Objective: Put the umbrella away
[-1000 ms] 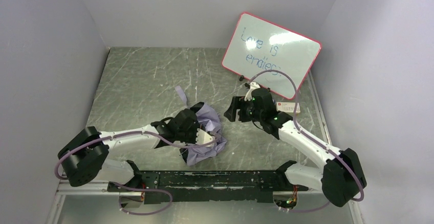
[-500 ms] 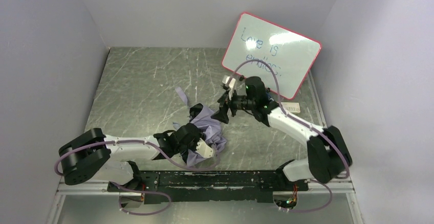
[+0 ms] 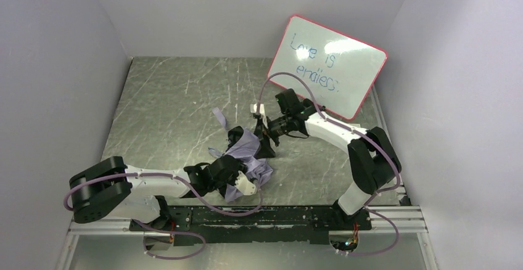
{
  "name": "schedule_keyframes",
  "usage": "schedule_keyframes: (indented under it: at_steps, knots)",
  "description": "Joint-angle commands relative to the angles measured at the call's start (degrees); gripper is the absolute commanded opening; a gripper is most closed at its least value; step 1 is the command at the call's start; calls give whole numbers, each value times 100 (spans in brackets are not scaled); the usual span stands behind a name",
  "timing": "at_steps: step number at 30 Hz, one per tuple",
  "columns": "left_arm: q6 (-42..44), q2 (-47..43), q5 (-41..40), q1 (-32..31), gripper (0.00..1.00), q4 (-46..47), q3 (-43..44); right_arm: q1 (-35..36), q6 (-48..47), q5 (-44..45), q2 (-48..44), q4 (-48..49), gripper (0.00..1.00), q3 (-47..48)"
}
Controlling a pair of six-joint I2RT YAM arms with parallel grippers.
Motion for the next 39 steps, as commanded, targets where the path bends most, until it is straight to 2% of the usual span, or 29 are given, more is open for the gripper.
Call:
schedule_keyframes:
  at_steps: [1, 6, 10, 16, 19, 20, 21, 25, 32, 34, 39]
  knots:
    - [181, 68, -232, -87, 38, -154, -196, 360, -374, 220, 220, -454, 100, 3]
    - [106, 68, -208, -115, 38, -152, -131, 713, -265, 1244, 462, -131, 100, -131]
    - [-24, 31, -228, -114, 43, -160, -62, 870, -341, 1787, 667, -155, 100, -209]
    - [-305, -208, -363, -110, 71, -181, 65, 989, -374, 2388, 937, -161, 91, -370]
    - [-424, -368, -529, -98, 82, -192, 122, 987, -265, 2607, 888, 110, 73, -526]
    - [-457, -437, -582, -77, 93, -213, 126, 986, -215, 2697, 868, 194, 65, -562]
    - [-487, -506, -616, -42, 96, -238, 136, 987, -175, 2792, 844, 284, 60, -601]
    - [-584, -928, -768, 282, 96, -423, 108, 991, -111, 3279, 766, 481, 47, -686]
    - [-1209, -1878, -765, 1393, 97, -1022, -260, 999, -380, 3570, 447, 853, 29, -881]
    - [-1422, -2205, -714, 1681, 97, -1277, -384, 1020, -452, 3545, 366, 970, 25, -953]
    - [-1752, -3067, -759, 2334, 97, -1576, -406, 1139, -648, 3748, 223, 1134, 22, -1170]
